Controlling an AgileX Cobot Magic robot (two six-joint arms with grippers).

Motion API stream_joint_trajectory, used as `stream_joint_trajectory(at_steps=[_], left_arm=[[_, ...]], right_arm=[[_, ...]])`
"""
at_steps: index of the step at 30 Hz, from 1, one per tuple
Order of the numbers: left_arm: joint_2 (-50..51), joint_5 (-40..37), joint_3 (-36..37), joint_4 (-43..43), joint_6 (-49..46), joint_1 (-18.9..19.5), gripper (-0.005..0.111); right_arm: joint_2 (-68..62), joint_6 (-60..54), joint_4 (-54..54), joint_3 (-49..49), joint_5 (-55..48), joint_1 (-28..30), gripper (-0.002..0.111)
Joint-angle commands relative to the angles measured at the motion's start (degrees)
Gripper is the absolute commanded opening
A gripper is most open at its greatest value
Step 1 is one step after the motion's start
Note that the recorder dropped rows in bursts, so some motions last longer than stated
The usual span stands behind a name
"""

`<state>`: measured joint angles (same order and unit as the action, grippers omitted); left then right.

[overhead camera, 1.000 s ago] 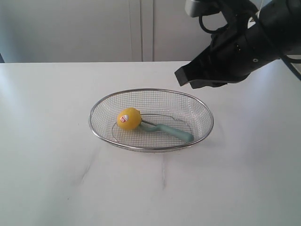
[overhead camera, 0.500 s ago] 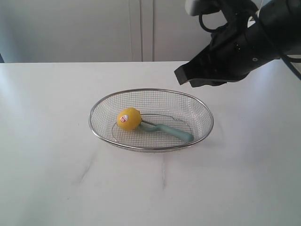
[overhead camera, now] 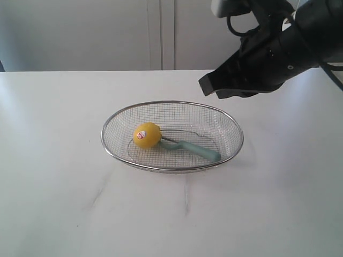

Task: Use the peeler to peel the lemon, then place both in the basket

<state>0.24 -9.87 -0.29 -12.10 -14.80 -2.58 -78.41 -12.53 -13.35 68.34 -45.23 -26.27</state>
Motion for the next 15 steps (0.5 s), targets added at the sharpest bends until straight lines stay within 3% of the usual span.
stream_joint_trajectory(at_steps=[1, 15], left_arm=[[-0.2, -3.5, 0.3, -0.7, 0.0, 0.2, 0.0], [-0.2, -3.5, 0.3, -1.3, -0.2, 0.2, 0.0]], right_arm=[[0.5, -0.1, 0.0, -0.4, 0.4, 0.0, 0.0], [0.5, -0.1, 0.0, -0.4, 0.4, 0.0, 0.0]])
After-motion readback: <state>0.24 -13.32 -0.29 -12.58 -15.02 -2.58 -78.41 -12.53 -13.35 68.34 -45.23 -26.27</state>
